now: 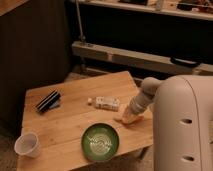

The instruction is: Drag the pepper across the table

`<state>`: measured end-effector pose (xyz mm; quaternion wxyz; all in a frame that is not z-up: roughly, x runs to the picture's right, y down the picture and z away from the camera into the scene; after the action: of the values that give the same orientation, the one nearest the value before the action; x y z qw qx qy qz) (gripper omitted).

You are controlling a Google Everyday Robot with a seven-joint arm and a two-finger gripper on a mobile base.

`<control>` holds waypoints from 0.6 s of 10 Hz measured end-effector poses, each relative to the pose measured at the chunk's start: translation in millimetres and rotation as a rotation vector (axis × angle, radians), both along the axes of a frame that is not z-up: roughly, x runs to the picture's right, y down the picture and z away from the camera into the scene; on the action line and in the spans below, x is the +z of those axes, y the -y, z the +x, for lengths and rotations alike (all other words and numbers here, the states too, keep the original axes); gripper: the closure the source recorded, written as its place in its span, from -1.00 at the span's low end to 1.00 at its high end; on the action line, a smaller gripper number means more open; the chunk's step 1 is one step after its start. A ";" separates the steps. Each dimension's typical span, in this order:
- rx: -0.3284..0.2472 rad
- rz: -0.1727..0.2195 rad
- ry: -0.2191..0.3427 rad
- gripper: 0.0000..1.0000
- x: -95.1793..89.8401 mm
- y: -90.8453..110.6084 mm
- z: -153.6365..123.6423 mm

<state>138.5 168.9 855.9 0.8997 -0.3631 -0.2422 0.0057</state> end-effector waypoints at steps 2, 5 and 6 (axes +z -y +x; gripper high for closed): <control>0.015 0.003 0.001 0.78 -1.5 -3.3 11.4; 0.013 0.004 0.001 0.78 -2.5 -1.7 11.4; 0.013 0.003 0.001 0.78 -2.7 -1.7 11.5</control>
<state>149.9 170.6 853.3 0.9001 -0.3600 -0.2450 0.0109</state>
